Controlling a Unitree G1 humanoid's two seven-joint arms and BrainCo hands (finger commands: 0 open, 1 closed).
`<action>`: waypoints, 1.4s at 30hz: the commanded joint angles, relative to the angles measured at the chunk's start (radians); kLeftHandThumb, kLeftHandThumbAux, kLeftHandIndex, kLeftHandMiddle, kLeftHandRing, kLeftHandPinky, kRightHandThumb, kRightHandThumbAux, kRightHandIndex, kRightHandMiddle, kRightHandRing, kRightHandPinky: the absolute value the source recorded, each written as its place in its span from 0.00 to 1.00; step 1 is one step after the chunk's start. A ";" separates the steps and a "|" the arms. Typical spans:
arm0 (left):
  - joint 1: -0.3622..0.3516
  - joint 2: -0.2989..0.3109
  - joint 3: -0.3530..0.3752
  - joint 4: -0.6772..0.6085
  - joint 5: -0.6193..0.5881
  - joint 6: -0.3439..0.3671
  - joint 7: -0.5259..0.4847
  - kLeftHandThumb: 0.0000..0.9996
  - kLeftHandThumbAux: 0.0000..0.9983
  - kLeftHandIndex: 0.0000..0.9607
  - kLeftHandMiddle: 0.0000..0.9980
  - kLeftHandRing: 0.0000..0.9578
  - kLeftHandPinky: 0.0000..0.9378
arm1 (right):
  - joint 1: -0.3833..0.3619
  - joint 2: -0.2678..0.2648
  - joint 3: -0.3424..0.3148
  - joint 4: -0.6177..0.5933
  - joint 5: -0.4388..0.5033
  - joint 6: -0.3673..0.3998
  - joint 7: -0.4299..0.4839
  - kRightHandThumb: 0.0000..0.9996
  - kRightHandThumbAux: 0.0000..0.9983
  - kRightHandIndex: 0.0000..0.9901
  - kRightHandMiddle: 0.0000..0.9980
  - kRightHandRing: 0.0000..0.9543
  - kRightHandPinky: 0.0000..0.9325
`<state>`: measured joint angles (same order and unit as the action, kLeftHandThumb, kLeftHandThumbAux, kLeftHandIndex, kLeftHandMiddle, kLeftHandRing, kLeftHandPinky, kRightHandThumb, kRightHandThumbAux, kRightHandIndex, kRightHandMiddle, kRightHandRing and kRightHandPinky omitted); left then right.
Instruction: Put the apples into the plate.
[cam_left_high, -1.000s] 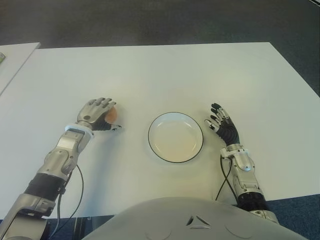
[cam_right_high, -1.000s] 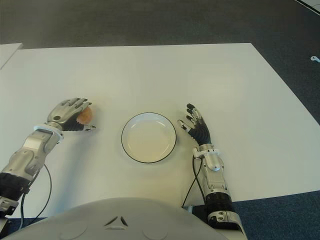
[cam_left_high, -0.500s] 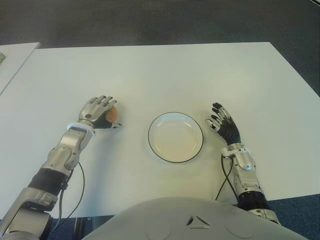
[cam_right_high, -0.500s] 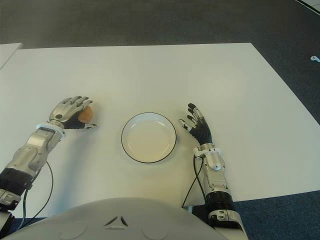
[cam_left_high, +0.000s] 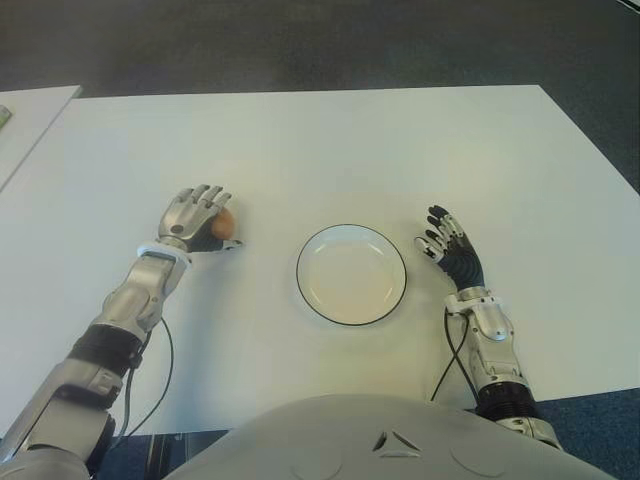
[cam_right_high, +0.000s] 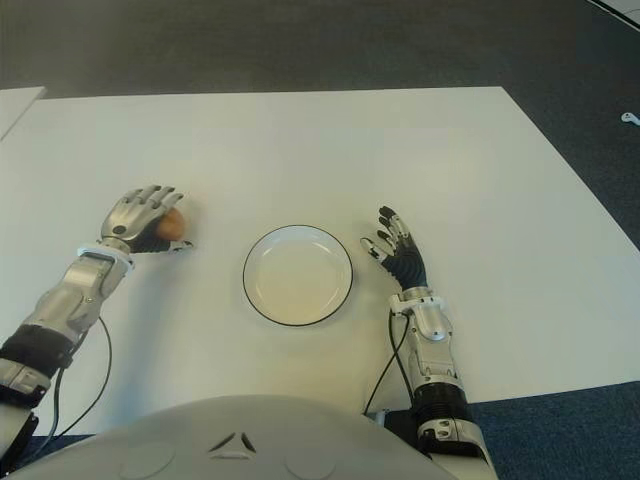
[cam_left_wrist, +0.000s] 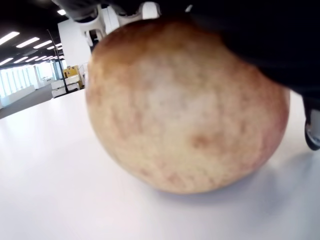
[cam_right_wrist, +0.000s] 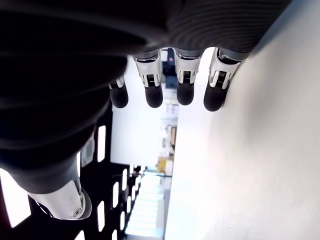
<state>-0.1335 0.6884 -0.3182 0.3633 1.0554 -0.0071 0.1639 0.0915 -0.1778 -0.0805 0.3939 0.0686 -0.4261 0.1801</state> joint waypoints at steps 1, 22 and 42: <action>0.008 -0.009 -0.032 0.059 -0.005 0.008 0.008 0.28 0.42 0.08 0.01 0.00 0.03 | 0.065 0.007 -0.002 0.094 0.002 0.071 0.009 0.11 0.70 0.00 0.00 0.00 0.00; -0.077 -0.012 -0.115 0.278 0.004 0.012 0.144 0.43 0.51 0.09 0.03 0.02 0.08 | 0.056 -0.003 -0.012 0.109 -0.002 0.068 0.013 0.11 0.69 0.00 0.00 0.00 0.00; -0.185 -0.041 -0.206 0.533 -0.047 -0.010 0.270 0.79 0.64 0.42 0.43 0.43 0.44 | 0.039 -0.018 -0.025 0.146 0.018 0.038 0.046 0.10 0.69 0.00 0.00 0.00 0.00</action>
<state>-0.3641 0.6668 -0.4868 0.8170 1.0014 -0.0243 0.4652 0.0676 -0.2101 -0.1062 0.4434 0.0855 -0.4412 0.2211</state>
